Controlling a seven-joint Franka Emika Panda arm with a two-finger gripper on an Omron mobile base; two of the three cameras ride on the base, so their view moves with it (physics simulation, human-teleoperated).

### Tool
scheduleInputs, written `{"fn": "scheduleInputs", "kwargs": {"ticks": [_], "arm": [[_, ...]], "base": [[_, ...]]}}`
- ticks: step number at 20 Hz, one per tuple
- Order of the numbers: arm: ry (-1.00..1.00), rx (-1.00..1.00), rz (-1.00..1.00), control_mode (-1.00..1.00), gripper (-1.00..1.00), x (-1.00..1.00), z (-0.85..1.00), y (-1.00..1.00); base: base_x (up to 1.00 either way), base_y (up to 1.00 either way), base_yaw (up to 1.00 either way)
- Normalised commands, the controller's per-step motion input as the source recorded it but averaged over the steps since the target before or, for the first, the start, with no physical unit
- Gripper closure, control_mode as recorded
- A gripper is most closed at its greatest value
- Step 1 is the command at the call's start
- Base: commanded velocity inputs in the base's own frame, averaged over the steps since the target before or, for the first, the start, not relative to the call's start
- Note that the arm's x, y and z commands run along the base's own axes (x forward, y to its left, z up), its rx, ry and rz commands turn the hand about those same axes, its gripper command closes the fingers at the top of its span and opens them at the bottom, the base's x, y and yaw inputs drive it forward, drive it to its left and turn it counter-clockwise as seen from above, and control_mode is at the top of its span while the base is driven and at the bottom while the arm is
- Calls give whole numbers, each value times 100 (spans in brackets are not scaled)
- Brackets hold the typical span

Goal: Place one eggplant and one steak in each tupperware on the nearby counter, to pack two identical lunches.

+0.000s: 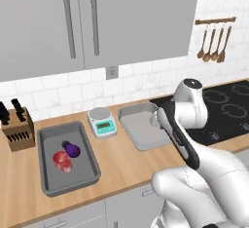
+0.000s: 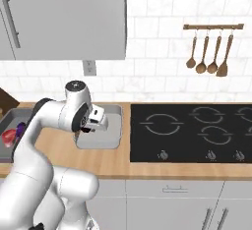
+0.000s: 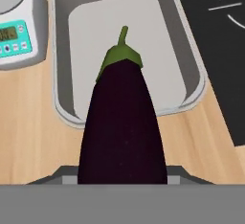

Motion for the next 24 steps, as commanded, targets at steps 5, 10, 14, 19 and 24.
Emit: {"fn": "scheduleInputs", "kwargs": {"ticks": [5,10,14,19,24], "arm": [[11,0,0,-100,100,78,-44,-14],[10,0,0,-100,100,70,-39,-18],[4,0,0,-100,100,66,-42,-1],[0,0,0,-100,100,51,-49,0],[0,0,0,-100,100,44,-48,0]], "base": [[0,0,0],[0,0,0],[0,0,0],[0,0,0],[0,0,0]]}}
